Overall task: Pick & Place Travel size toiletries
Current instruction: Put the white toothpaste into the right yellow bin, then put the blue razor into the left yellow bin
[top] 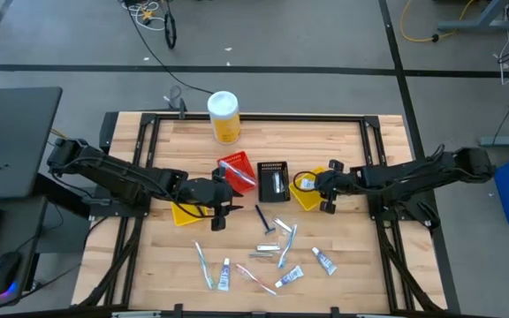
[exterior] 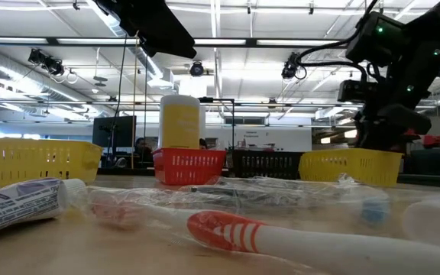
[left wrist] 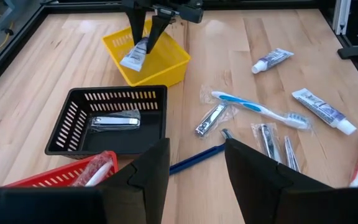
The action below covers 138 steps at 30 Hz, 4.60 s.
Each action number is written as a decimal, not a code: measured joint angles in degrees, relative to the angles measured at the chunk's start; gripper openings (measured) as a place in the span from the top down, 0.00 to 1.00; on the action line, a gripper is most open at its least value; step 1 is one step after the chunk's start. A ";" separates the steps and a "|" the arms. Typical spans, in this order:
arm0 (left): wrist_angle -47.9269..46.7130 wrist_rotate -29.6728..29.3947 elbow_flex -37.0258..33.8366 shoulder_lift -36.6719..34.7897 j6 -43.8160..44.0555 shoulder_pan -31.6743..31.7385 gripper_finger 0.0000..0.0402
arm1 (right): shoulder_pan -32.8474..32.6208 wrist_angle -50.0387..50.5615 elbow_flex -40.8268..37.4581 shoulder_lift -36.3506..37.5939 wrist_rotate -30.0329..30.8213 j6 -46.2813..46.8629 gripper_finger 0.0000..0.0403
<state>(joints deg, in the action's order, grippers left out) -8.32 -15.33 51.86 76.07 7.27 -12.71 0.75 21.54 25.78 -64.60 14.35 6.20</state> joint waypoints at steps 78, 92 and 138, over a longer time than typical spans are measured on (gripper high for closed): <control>7.98 7.53 0.00 6.40 0.44 -1.79 0.59 | -18.97 -22.46 25.97 -41.46 -2.56 -20.36 0.66; 7.98 7.50 0.00 6.40 0.46 -1.79 0.59 | -18.03 -22.21 26.01 -41.42 -2.77 -20.66 0.79; 3.78 -8.96 -0.06 19.16 -38.22 -5.49 0.37 | -21.32 -37.33 26.01 -40.02 -2.88 -26.15 0.79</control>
<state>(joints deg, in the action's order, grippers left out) -4.53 -24.30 51.79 95.23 -30.95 -18.20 -20.57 -15.79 51.79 -104.62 11.47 -19.95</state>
